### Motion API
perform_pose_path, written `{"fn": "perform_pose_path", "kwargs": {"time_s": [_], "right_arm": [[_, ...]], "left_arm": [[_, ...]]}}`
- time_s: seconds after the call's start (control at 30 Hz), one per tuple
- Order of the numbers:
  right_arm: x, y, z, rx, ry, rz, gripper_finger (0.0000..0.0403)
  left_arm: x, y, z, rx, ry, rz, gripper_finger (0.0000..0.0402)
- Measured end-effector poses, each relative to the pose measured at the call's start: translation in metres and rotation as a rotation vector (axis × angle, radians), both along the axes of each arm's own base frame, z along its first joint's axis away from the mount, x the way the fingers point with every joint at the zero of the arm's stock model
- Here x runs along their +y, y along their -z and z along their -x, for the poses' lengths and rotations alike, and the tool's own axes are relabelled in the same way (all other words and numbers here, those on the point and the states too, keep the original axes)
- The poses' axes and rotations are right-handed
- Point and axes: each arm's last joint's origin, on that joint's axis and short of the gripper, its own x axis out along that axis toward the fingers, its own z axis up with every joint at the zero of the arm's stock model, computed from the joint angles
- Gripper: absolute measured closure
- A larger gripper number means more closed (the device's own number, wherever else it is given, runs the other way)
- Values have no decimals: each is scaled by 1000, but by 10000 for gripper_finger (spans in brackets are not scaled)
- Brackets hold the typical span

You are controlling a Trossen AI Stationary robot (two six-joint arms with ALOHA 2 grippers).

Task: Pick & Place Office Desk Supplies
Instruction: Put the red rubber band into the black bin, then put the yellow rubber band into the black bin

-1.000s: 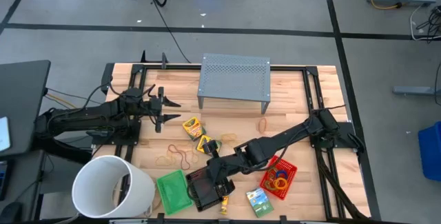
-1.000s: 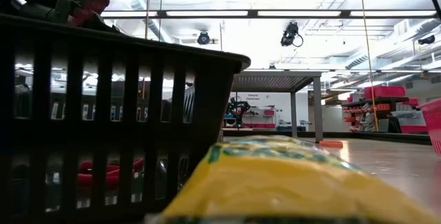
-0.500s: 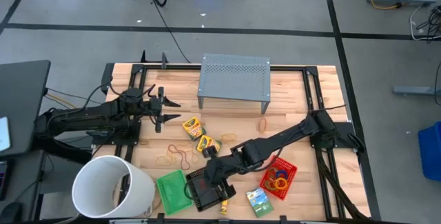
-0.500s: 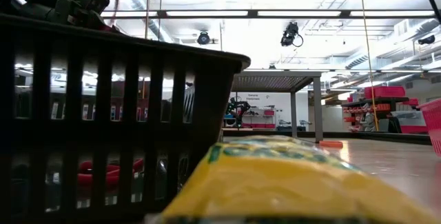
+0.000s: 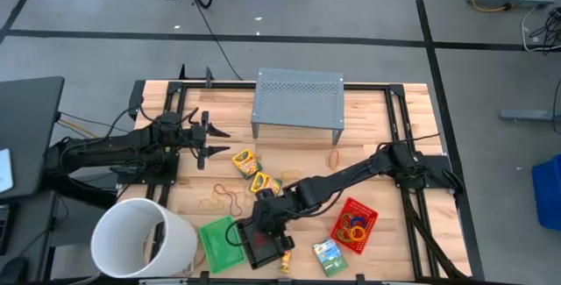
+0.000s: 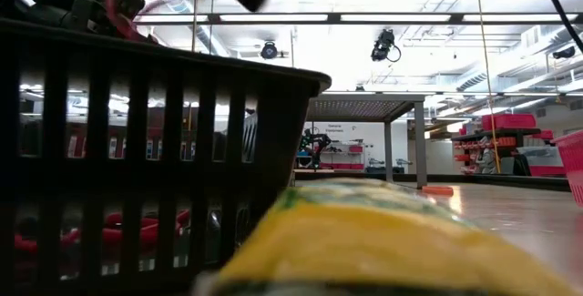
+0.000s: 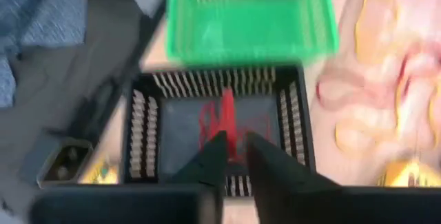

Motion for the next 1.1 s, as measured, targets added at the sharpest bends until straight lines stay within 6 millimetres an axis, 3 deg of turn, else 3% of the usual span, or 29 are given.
{"fn": "perform_pose_path", "kwargs": {"time_s": [0.2,0.33,0.57,0.8,1.0,1.1], "right_arm": [[-3,17,-3,55,22,31,234],[-6,18,-2,53,51,97,196],[-32,25,11,213,165,319,196],[-62,29,13,321,226,365,208],[-87,72,26,457,241,365,208],[-96,82,33,436,264,323,208]], "left_arm": [[0,0,0,0,4,0,216],[0,0,0,0,4,0,216],[-1,0,0,-3,17,4,216],[-4,1,-2,3,135,38,216],[-4,3,-6,14,185,53,216],[-7,2,-11,-5,236,60,216]]}}
